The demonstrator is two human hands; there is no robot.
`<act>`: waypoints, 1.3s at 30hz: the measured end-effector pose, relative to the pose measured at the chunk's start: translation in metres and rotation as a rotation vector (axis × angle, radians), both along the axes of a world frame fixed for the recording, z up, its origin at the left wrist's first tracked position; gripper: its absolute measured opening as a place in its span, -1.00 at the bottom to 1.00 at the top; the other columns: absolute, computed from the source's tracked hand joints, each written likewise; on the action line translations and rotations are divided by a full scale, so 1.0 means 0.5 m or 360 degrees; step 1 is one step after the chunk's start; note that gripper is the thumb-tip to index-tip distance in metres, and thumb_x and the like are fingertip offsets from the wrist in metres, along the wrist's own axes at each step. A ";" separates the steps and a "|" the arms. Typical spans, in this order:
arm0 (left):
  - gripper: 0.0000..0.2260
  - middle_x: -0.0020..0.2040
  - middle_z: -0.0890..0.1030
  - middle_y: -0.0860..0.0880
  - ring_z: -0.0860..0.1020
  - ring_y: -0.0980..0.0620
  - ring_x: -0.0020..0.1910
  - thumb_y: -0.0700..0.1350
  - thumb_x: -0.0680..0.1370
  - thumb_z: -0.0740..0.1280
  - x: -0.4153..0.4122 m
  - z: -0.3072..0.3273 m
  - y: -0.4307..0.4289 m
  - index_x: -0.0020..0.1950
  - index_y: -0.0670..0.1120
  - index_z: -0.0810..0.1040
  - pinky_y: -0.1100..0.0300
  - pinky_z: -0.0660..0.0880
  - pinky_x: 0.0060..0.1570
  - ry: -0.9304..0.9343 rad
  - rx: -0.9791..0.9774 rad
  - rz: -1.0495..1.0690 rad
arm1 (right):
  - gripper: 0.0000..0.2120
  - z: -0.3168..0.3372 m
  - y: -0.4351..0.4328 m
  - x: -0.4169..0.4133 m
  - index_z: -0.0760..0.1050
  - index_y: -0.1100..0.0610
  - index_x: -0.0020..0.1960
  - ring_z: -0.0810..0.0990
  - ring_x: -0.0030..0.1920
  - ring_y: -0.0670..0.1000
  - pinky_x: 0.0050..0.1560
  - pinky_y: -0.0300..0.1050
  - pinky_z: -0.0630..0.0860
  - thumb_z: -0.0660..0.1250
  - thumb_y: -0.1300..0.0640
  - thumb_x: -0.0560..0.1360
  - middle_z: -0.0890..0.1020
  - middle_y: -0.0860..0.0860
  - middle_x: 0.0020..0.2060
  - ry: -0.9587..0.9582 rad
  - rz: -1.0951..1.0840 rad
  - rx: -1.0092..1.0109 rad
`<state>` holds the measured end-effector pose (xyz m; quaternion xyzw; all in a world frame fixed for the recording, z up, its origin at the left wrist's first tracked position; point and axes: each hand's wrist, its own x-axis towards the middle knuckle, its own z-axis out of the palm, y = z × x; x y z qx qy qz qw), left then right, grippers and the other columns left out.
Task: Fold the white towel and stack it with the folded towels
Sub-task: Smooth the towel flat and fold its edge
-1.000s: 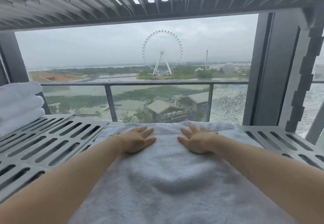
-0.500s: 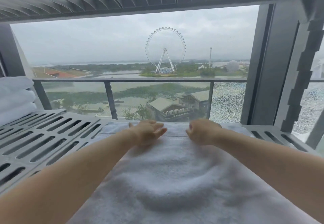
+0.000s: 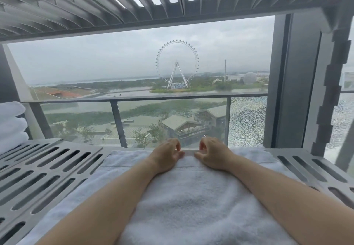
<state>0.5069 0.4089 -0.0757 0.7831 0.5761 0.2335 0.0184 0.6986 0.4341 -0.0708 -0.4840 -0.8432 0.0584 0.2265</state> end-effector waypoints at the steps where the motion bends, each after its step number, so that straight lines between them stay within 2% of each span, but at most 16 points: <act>1: -0.88 -0.03 0.48 -0.02 0.46 -0.01 -0.01 -0.05 0.55 0.27 0.001 0.002 -0.003 -0.08 -0.03 0.35 0.22 0.32 -0.04 -0.0025 -0.0007 0.0006 | -0.81 0.001 -0.003 0.000 0.34 0.00 -0.09 0.45 0.10 0.06 0.09 -0.05 0.37 0.29 -0.08 0.44 0.53 0.03 0.03 0.0016 0.0012 0.0009; 4: -0.88 -0.02 0.56 -0.09 0.46 -0.02 -0.10 -0.04 0.56 0.25 0.002 0.001 0.000 -0.06 -0.04 0.34 0.18 0.34 -0.11 -0.0065 -0.0023 0.0033 | -0.81 -0.002 -0.003 0.008 0.47 0.05 -0.01 0.48 0.08 0.07 0.09 -0.04 0.40 0.27 -0.05 0.48 0.58 0.05 0.04 0.0010 0.0047 0.0064; 9: -0.87 -0.11 0.49 -0.03 0.45 -0.01 -0.13 -0.02 0.57 0.23 0.002 0.000 -0.001 -0.07 -0.04 0.33 0.18 0.33 -0.13 -0.0023 0.0026 0.0061 | -0.77 0.030 0.013 0.016 0.49 0.16 0.06 0.52 0.02 0.08 -0.05 -0.14 0.37 0.22 0.02 0.54 0.55 0.10 0.04 -0.0293 0.0259 0.0109; 14: -0.86 0.00 0.45 0.01 0.37 0.07 -0.05 0.05 0.58 0.18 0.000 -0.002 0.000 -0.05 0.02 0.29 0.15 0.29 -0.05 0.0212 0.0210 0.0080 | -0.79 0.010 0.014 0.026 0.52 0.18 -0.02 0.53 -0.02 0.10 0.00 -0.10 0.44 0.26 0.04 0.52 0.56 0.09 -0.01 0.0026 0.0272 0.0185; 16: -0.85 0.03 0.47 0.01 0.37 0.05 -0.02 0.06 0.57 0.18 0.005 0.000 -0.004 -0.03 0.00 0.32 0.11 0.25 -0.05 0.0267 0.0331 0.0106 | -0.81 0.005 0.016 0.030 0.51 0.16 -0.02 0.53 -0.02 0.10 0.01 -0.06 0.45 0.25 0.04 0.53 0.59 0.10 -0.01 0.0040 0.0261 0.0204; 20: -0.84 -0.01 0.53 -0.02 0.45 -0.03 -0.01 0.03 0.58 0.18 0.013 0.007 -0.023 -0.02 -0.06 0.35 0.07 0.27 -0.05 0.0311 0.0563 0.0115 | -0.82 0.003 0.015 0.027 0.47 0.15 -0.05 0.54 -0.09 0.09 -0.15 -0.12 0.38 0.22 0.04 0.55 0.61 0.10 -0.08 0.0074 0.0261 0.0307; 25: -0.83 -0.06 0.55 -0.04 0.46 -0.05 -0.07 0.01 0.59 0.17 0.014 0.010 -0.029 -0.02 -0.09 0.35 0.12 0.26 -0.11 0.0326 0.0727 0.0077 | -0.83 -0.001 0.017 0.030 0.37 0.07 -0.14 0.56 -0.21 0.15 -0.28 -0.11 0.32 0.17 0.00 0.56 0.60 0.08 -0.23 0.0064 0.0251 0.0438; 29: -0.80 -0.14 0.56 -0.08 0.51 -0.08 -0.19 0.01 0.60 0.15 0.009 0.012 -0.033 0.01 -0.12 0.33 0.12 0.35 -0.17 0.0256 0.0694 0.0029 | -0.79 -0.005 0.017 0.027 0.34 0.07 -0.11 0.57 -0.23 0.20 -0.30 -0.10 0.30 0.10 -0.04 0.58 0.62 0.10 -0.22 0.0008 0.0218 0.0597; 33: -0.74 0.00 0.59 -0.10 0.55 -0.10 -0.07 0.04 0.60 0.13 -0.003 0.011 -0.032 0.15 -0.11 0.37 0.12 0.40 -0.12 0.0227 0.0649 0.0040 | -0.77 -0.003 0.015 0.026 0.34 0.11 -0.09 0.57 -0.26 0.21 -0.29 -0.08 0.30 0.06 -0.03 0.59 0.63 0.11 -0.25 -0.0103 0.0204 0.0804; 35: -0.71 0.02 0.55 -0.10 0.51 -0.09 0.00 0.07 0.61 0.07 -0.011 0.009 -0.026 0.11 -0.10 0.43 0.11 0.38 -0.06 0.0298 0.0564 0.0129 | -0.78 -0.002 0.015 0.026 0.33 0.12 -0.07 0.57 -0.26 0.21 -0.24 -0.06 0.32 0.04 0.00 0.60 0.63 0.12 -0.24 -0.0121 0.0200 0.0837; 39: -0.64 -0.02 0.51 -0.10 0.47 -0.07 0.00 0.09 0.62 0.02 -0.023 0.008 -0.020 0.02 -0.13 0.49 0.10 0.39 -0.02 0.0316 0.0407 0.0157 | -0.76 -0.004 0.020 0.022 0.38 0.14 -0.06 0.57 -0.15 0.19 -0.20 -0.08 0.29 0.04 0.02 0.60 0.62 0.11 -0.15 -0.0196 0.0169 0.0842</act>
